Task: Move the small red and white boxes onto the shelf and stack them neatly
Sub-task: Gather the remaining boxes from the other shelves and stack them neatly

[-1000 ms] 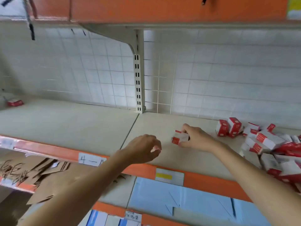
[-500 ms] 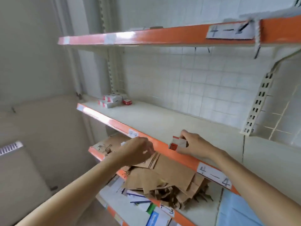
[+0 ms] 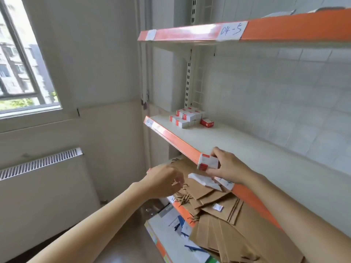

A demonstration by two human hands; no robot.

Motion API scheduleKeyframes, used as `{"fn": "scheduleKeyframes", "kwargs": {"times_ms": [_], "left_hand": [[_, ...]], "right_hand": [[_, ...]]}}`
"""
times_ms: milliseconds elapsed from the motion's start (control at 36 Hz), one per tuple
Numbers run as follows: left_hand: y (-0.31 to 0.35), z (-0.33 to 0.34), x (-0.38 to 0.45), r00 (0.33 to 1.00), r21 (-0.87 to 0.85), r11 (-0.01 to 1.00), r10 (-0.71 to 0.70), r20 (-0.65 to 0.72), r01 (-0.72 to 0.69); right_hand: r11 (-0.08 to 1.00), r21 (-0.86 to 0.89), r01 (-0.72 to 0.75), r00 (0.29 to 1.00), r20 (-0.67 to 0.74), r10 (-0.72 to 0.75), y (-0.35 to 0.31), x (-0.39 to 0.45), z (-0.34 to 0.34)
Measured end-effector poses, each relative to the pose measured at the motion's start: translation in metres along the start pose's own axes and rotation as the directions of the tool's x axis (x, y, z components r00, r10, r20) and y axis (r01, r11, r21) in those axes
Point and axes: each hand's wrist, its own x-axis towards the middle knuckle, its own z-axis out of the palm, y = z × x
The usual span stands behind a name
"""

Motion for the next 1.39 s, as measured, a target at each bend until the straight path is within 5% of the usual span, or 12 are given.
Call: {"fn": "scheduleKeyframes", "kwargs": {"times_ms": [444,667,778,944,1222,1389], "left_hand": [[-0.066,0.001,0.176,1.000,-0.101,0.995,0.022,-0.014,-0.023],[-0.068,0.032,0.235,0.997,-0.267,0.962,0.069,0.025,-0.060],[-0.070,0.046,0.260,0.990,-0.330,0.940,0.120,0.075,-0.089],[-0.075,0.050,0.282,0.958,-0.414,0.880,0.281,0.063,-0.231],[-0.098,0.036,0.300,0.882,-0.421,0.815,0.466,0.066,-0.399],[-0.148,0.008,0.297,0.898,-0.430,0.812,0.440,0.006,-0.395]], "right_hand": [[0.951,0.162,-0.264,0.941,-0.173,0.291,0.111,0.123,0.011],[0.928,0.317,-0.193,0.943,-0.202,0.265,0.127,0.121,0.020],[0.795,0.571,-0.208,0.937,-0.117,0.329,0.133,0.114,0.008],[0.591,0.788,-0.169,0.838,-0.201,0.508,0.143,0.109,0.004],[0.663,0.605,-0.441,0.764,-0.136,0.631,0.137,0.138,-0.001],[0.794,0.196,-0.576,0.763,-0.221,0.608,0.121,0.181,0.004]]}}
